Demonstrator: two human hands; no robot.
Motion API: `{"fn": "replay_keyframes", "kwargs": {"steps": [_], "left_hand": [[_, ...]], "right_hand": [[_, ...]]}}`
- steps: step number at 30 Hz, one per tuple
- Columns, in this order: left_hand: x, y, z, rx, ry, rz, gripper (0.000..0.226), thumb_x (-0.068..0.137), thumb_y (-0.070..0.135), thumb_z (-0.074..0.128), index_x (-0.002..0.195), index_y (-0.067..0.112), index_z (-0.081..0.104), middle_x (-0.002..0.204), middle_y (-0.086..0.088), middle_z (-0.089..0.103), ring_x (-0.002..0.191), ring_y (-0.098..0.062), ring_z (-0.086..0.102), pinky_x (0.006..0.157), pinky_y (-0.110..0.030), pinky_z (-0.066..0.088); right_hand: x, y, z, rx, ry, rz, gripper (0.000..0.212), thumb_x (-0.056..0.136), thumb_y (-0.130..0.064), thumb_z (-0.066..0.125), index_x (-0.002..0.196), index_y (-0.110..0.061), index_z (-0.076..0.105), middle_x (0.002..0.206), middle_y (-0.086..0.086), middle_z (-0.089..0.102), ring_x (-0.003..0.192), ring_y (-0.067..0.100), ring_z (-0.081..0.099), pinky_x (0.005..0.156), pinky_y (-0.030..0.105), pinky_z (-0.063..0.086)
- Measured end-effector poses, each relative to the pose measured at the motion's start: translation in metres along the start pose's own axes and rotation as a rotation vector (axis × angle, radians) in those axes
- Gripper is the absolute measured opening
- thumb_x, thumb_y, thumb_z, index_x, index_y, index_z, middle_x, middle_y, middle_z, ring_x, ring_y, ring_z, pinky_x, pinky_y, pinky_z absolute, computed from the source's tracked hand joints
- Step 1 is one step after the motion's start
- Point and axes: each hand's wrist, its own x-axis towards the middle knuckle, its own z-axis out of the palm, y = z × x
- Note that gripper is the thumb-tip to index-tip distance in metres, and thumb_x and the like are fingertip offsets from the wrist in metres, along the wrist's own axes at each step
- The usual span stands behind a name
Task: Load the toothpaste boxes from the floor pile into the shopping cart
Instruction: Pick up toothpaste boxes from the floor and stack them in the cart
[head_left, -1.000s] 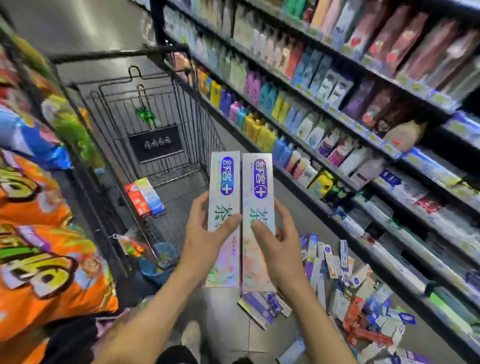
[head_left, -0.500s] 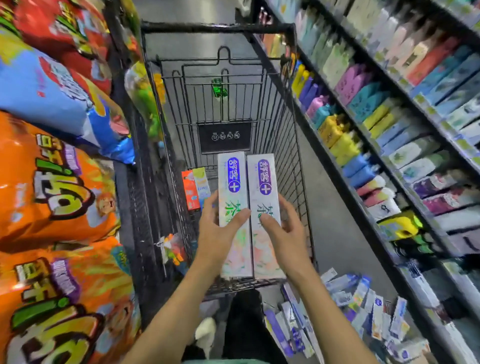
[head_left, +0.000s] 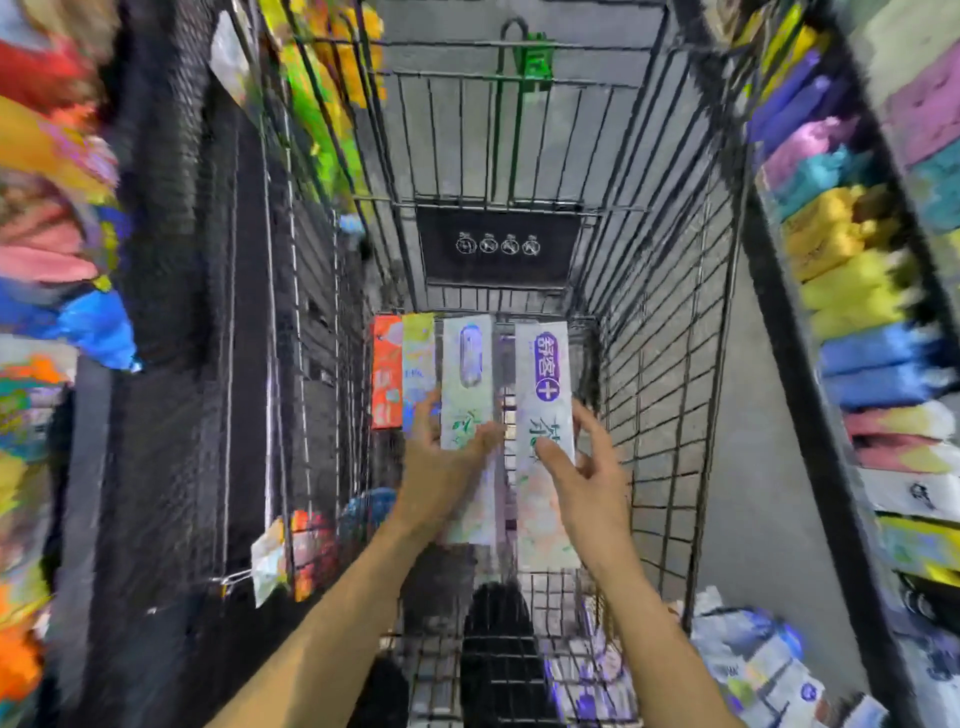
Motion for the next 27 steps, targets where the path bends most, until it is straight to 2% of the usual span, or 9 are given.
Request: {"fn": "replay_keyframes", "kwargs": {"steps": [3, 5, 8, 12, 14, 17, 21, 24, 27], "left_hand": [[0.036, -0.016, 0.011, 0.03, 0.019, -0.013, 0.046, 0.09, 0.0, 0.072, 0.104, 0.036, 0.048, 0.093, 0.024, 0.057, 0.069, 0.02, 0.062, 0.063, -0.006, 0.048], [0.064, -0.032, 0.011, 0.076, 0.034, -0.014, 0.044, 0.089, 0.004, 0.074, 0.103, 0.035, 0.047, 0.094, 0.017, 0.06, 0.067, 0.014, 0.063, 0.059, -0.008, 0.047], [0.106, -0.059, 0.007, 0.153, 0.058, -0.023, 0.048, 0.083, 0.028, 0.084, 0.114, 0.037, 0.049, 0.106, 0.007, 0.07, 0.088, -0.01, 0.071, 0.069, -0.022, 0.054], [0.147, -0.085, 0.006, 0.27, 0.105, 0.022, 0.065, 0.067, 0.046, 0.082, 0.124, 0.032, 0.053, 0.115, 0.007, 0.068, 0.098, -0.007, 0.07, 0.083, -0.033, 0.06], [0.165, -0.094, 0.006, 0.357, 0.103, 0.057, 0.067, 0.064, 0.053, 0.076, 0.124, 0.034, 0.055, 0.115, 0.009, 0.068, 0.1, -0.007, 0.069, 0.085, -0.038, 0.059], [0.18, -0.097, 0.01, 0.477, 0.169, 0.166, 0.065, 0.07, 0.048, 0.074, 0.127, 0.025, 0.055, 0.116, 0.007, 0.064, 0.109, -0.014, 0.061, 0.095, -0.04, 0.052], [0.196, -0.108, 0.016, 0.665, 0.238, 0.249, 0.057, 0.077, 0.05, 0.073, 0.12, 0.016, 0.058, 0.109, 0.002, 0.055, 0.113, -0.021, 0.045, 0.096, -0.038, 0.039], [0.205, -0.125, 0.019, 0.857, 0.307, 0.23, 0.065, 0.069, 0.066, 0.063, 0.107, 0.013, 0.06, 0.108, -0.005, 0.057, 0.111, -0.028, 0.046, 0.095, -0.043, 0.038], [0.207, -0.14, 0.019, 0.912, 0.383, 0.28, 0.072, 0.067, 0.068, 0.06, 0.112, 0.012, 0.06, 0.113, -0.007, 0.056, 0.114, -0.029, 0.046, 0.1, -0.046, 0.037]], "right_hand": [[0.042, 0.025, 0.004, 0.005, 0.024, 0.043, 0.048, 0.095, -0.012, 0.068, 0.137, -0.03, 0.054, 0.071, -0.021, 0.055, 0.055, -0.005, 0.046, 0.055, 0.009, 0.037], [0.066, 0.044, 0.013, 0.001, 0.05, 0.045, 0.046, 0.094, -0.014, 0.069, 0.132, -0.035, 0.056, 0.085, -0.017, 0.065, 0.053, 0.002, 0.044, 0.053, 0.013, 0.04], [0.097, 0.072, 0.025, 0.002, 0.05, 0.06, 0.048, 0.093, -0.018, 0.071, 0.133, -0.038, 0.054, 0.097, -0.011, 0.067, 0.066, -0.002, 0.057, 0.067, 0.013, 0.046], [0.127, 0.104, 0.039, -0.001, 0.009, 0.086, 0.049, 0.095, -0.015, 0.068, 0.138, -0.031, 0.051, 0.09, 0.0, 0.064, 0.055, -0.005, 0.055, 0.053, 0.008, 0.041], [0.142, 0.119, 0.043, -0.023, 0.02, 0.084, 0.048, 0.094, -0.023, 0.071, 0.135, -0.041, 0.053, 0.091, -0.004, 0.065, 0.061, -0.003, 0.056, 0.056, 0.011, 0.043], [0.155, 0.132, 0.044, -0.043, 0.065, 0.08, 0.051, 0.089, -0.035, 0.075, 0.134, -0.047, 0.054, 0.105, -0.006, 0.072, 0.08, 0.006, 0.06, 0.069, 0.02, 0.048], [0.163, 0.143, 0.046, -0.055, 0.094, 0.074, 0.051, 0.093, -0.024, 0.071, 0.139, -0.035, 0.052, 0.077, -0.015, 0.074, 0.063, 0.006, 0.058, 0.059, 0.017, 0.049], [0.165, 0.146, 0.045, -0.062, 0.077, 0.077, 0.053, 0.093, -0.024, 0.072, 0.14, -0.036, 0.051, 0.082, -0.004, 0.076, 0.069, 0.014, 0.06, 0.065, 0.027, 0.052], [0.168, 0.149, 0.043, -0.057, 0.064, 0.1, 0.052, 0.093, -0.025, 0.072, 0.139, -0.038, 0.052, 0.093, 0.019, 0.073, 0.074, 0.023, 0.06, 0.069, 0.036, 0.052]]}}
